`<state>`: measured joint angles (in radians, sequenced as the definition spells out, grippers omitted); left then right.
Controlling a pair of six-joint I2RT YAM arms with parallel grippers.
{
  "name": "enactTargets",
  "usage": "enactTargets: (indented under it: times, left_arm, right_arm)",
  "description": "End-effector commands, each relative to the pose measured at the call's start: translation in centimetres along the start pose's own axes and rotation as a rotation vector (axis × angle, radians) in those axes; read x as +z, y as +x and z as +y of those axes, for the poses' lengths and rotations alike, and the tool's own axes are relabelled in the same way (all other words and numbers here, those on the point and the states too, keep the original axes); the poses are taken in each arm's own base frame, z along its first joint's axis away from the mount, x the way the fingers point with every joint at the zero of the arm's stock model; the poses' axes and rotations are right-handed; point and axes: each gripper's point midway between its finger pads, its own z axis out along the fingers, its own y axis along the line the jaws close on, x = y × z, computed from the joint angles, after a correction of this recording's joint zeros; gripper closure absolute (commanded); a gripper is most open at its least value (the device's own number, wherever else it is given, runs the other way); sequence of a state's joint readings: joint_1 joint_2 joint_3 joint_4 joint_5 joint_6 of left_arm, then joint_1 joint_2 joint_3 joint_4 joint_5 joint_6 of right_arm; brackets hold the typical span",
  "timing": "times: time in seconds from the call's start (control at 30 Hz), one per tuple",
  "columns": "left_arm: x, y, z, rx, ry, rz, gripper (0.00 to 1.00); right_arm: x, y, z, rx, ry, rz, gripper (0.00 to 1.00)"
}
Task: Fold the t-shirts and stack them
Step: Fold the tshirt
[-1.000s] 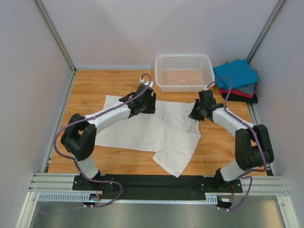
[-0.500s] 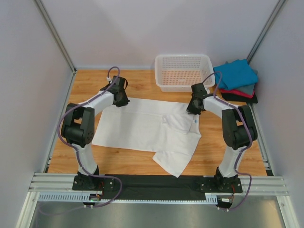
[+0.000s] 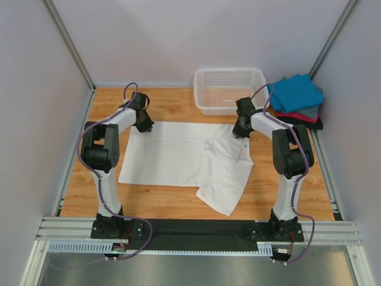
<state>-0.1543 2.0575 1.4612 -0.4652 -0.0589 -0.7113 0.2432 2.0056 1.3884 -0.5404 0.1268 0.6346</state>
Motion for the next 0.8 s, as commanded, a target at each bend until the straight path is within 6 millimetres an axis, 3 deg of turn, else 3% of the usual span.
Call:
enactTargets:
  times: [0.0, 0.17, 0.23, 0.33, 0.43, 0.47, 0.53, 0.57, 0.6, 0.63, 0.67, 0.7, 0.73, 0.77]
  left_arm:
    - [-0.2, -0.4, -0.3, -0.036, 0.003, 0.010, 0.91]
    - [-0.2, -0.4, 0.8, -0.035, -0.037, 0.005, 0.91]
    - [-0.8, -0.5, 0.6, -0.015, -0.010, -0.004, 0.90]
    - [-2.5, -1.6, -0.3, 0.007, 0.049, -0.060, 0.88]
    - [-5.6, -3.7, -1.6, 0.048, 0.106, -0.140, 0.79]
    - [-6.5, -4.3, -2.0, 0.056, 0.123, -0.160, 0.75]
    - [-9.5, -5.4, -2.8, 0.063, 0.163, -0.206, 0.59]
    - [-10.5, -5.6, -3.0, 0.066, 0.177, -0.221, 0.54]
    - [-11.6, -5.8, -3.0, 0.066, 0.189, -0.239, 0.48]
    - [-13.5, -5.9, -2.9, 0.062, 0.205, -0.267, 0.38]
    - [-14.4, -5.7, -2.6, 0.053, 0.205, -0.278, 0.35]
    - [-15.3, -5.3, -2.1, 0.036, 0.200, -0.276, 0.33]
    - [-17.0, -4.7, -1.5, 0.022, 0.205, -0.293, 0.31]
    - [-17.6, -4.2, -0.8, 0.007, 0.197, -0.293, 0.30]
  right_arm:
    - [1.4, 0.0, -2.5, -0.032, 0.108, 0.022, 1.00]
    - [1.6, -1.2, -2.6, -0.059, 0.104, 0.016, 1.00]
    - [0.9, -1.6, -1.5, -0.073, 0.054, 0.022, 0.98]
    - [-1.2, -1.9, 0.4, -0.075, -0.050, 0.012, 0.91]
    - [-5.6, -3.3, 2.5, -0.106, -0.146, -0.064, 0.78]
    - [-6.6, -3.6, 2.8, -0.110, -0.160, -0.083, 0.78]
    - [-8.7, -4.0, 3.4, -0.115, -0.200, -0.110, 0.65]
    - [-10.8, -4.7, 3.6, -0.113, -0.230, -0.149, 0.59]
    - [-11.8, -4.9, 3.7, -0.108, -0.243, -0.168, 0.44]
    - [-12.7, -5.2, 3.6, -0.103, -0.250, -0.187, 0.36]
    - [-14.5, -5.1, 3.3, -0.089, -0.261, -0.209, 0.17]
    - [-15.3, -5.0, 3.0, -0.078, -0.265, -0.214, 0.08]
    - [-15.9, -4.7, 2.7, -0.072, -0.267, -0.216, 0.00]
    - [-17.4, -4.4, 2.4, -0.063, -0.287, -0.231, 0.00]
